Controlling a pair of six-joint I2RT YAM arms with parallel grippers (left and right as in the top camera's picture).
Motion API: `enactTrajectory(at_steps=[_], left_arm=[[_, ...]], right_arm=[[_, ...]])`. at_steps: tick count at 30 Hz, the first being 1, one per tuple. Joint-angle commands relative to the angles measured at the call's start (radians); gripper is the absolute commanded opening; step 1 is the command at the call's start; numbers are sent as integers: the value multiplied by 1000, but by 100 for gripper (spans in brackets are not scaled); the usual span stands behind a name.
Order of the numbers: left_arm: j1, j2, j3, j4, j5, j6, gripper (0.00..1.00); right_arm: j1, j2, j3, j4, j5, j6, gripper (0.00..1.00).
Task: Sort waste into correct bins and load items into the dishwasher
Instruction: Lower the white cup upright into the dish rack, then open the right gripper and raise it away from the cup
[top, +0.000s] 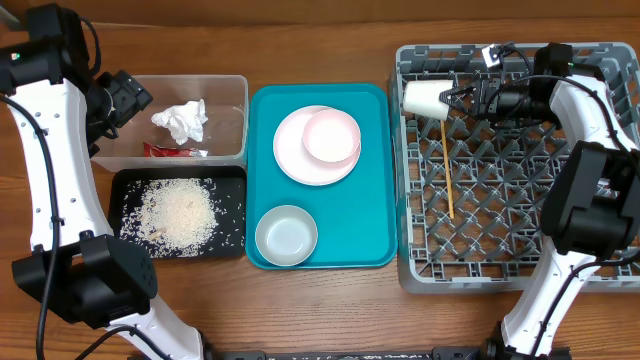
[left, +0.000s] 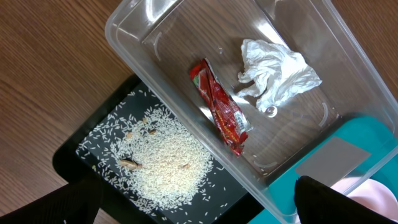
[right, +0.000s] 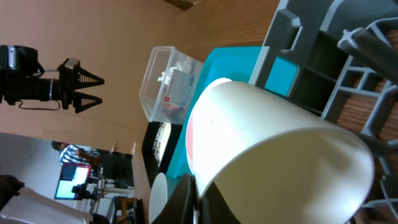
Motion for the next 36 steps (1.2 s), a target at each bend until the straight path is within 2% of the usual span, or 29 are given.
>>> enactTrajectory(at_steps=[1,11,13,15,19,21,23,28,31,36], left_arm=[[-7,-4,5,1,-13,13,100],[-7,-4,5,1,-13,13,100],[-7,-4,5,1,-13,13,100],[-7,-4,5,1,-13,13,100],[-7,-4,5,1,-13,13,100],[-7,-4,5,1,-13,13,100],[-7,-4,5,1,-13,13,100],[-7,-4,5,1,-13,13,100],[-7,-4,5,1,-13,13,100],[-7,-4,5,1,-13,13,100]], right_arm=[[-28,18,-3,-4,203,-16,4],[-89,18,-3,-51,199,-16,14],[-99,18,-3,-63,199,-16,21],[-109,18,-2,-73,198,-15,36],[-136,17,0,-94,171,-15,43],[-153,14,0,-105,133,-15,55],[-172,11,2,-116,105,-15,63],[-215,-3,26,-168,101,-14,66],[-232,-24,57,-216,106,-13,64],[-231,-103,96,-231,188,81,61]])
